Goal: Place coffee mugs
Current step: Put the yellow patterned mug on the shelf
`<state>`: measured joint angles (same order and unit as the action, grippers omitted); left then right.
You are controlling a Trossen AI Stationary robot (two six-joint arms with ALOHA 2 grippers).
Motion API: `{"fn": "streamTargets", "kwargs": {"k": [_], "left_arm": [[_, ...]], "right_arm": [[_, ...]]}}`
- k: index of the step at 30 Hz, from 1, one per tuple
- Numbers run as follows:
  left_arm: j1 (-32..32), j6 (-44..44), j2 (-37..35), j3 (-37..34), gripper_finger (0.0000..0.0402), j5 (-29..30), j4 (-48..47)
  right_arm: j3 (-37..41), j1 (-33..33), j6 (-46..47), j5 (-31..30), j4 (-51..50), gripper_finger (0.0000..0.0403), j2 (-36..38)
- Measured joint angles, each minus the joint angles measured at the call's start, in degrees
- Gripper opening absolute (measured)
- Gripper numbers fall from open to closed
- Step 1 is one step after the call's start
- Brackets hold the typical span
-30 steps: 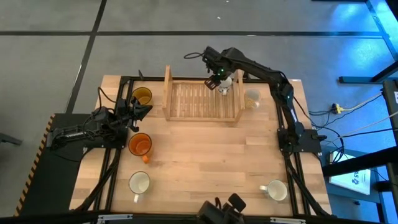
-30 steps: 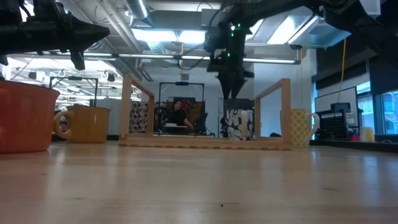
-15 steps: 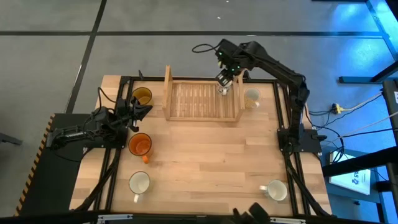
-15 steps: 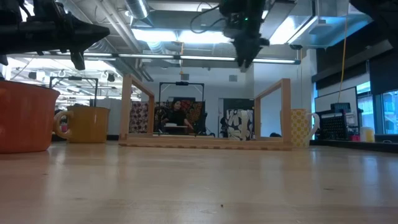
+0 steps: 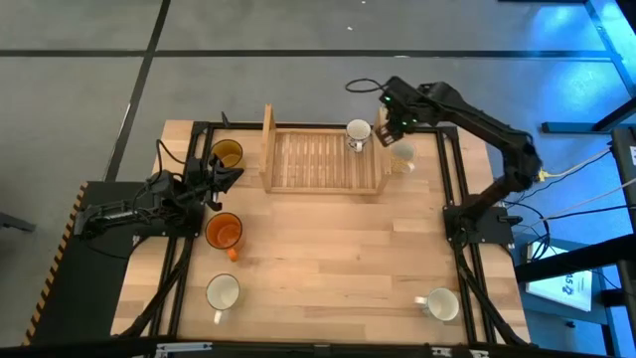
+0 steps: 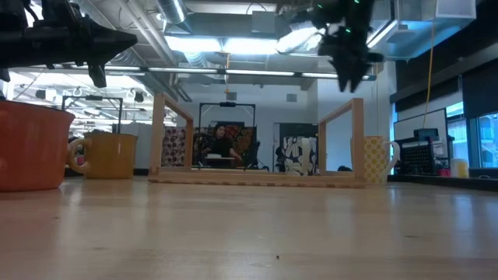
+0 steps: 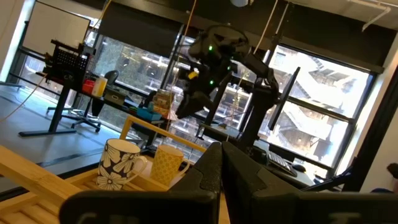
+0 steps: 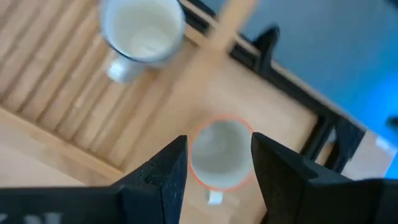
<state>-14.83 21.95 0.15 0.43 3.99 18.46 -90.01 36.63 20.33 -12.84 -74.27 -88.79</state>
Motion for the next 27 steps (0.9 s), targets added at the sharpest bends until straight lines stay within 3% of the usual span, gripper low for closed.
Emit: {"fn": "streamTargets", "kwargs": {"k": [6,12,27], "left_arm": [[0.0,0.0,0.0,0.0,0.0004,0.0,0.0],[0.0,-0.01,0.01,0.0,0.0004,0.0,0.0],[0.0,-0.02,0.0,0.0,0.0004,0.0,-0.02]], "right_arm": [[9.93,5.5,1.94,1.53,1.01,0.0163,5.39],[16.2,10.46,1.35,3.25,3.52,0.0163,5.73],[29.12,13.79,2.21,8.0,19.33,0.0163,5.7]]}}
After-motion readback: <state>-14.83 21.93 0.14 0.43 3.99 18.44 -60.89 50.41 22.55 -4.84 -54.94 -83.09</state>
